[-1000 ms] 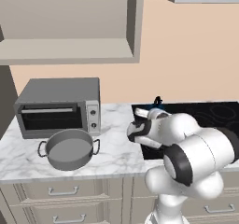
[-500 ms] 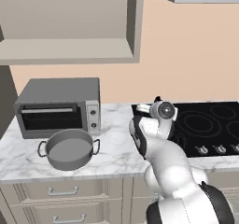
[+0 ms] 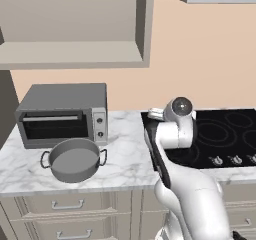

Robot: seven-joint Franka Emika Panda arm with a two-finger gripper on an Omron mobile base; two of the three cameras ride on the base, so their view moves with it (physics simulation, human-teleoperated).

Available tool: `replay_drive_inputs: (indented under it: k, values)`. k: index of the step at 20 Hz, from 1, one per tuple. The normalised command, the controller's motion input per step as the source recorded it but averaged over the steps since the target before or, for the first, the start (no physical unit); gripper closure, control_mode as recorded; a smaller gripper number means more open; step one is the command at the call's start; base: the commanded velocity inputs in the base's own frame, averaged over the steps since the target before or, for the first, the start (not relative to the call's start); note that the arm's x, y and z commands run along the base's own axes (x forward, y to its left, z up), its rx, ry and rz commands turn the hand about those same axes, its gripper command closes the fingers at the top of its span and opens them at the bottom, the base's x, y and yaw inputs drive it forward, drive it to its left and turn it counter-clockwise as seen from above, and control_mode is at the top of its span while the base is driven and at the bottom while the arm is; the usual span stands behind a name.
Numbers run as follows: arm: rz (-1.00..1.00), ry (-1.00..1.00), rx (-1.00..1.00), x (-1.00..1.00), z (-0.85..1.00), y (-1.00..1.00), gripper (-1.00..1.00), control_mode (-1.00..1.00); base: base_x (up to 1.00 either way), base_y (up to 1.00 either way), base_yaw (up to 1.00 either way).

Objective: Pick the kettle from the cabinet and place it on a stove burner. Then pick the pot from the counter and place it on another stove burner. Finally, turn both burners on.

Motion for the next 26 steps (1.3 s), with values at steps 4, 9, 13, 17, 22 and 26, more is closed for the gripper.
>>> replay_drive_inputs:
  k: [4,9,13,17,22,26]
  values:
    - [0.01,0.0,0.03,-0.19,0.0,0.0,-1.0,-1.0,0.0,0.0,0.0]
    - [0.03,0.0,0.06,-0.25,0.0,-0.01,-1.0,-1.0,0.0,0.0,0.0]
    - [0.04,0.0,0.06,-0.2,0.0,0.0,-1.0,-1.0,0.0,0.0,0.0]
    - [0.03,0.0,0.06,-0.11,0.0,0.0,-1.0,-1.0,0.0,0.0,0.0]
    - [0.06,0.0,0.08,-0.11,0.0,0.01,-1.0,-1.0,0.0,0.0,0.0]
    - [0.03,0.03,0.09,-0.02,0.11,0.2,-1.0,-1.0,0.0,0.0,0.0]
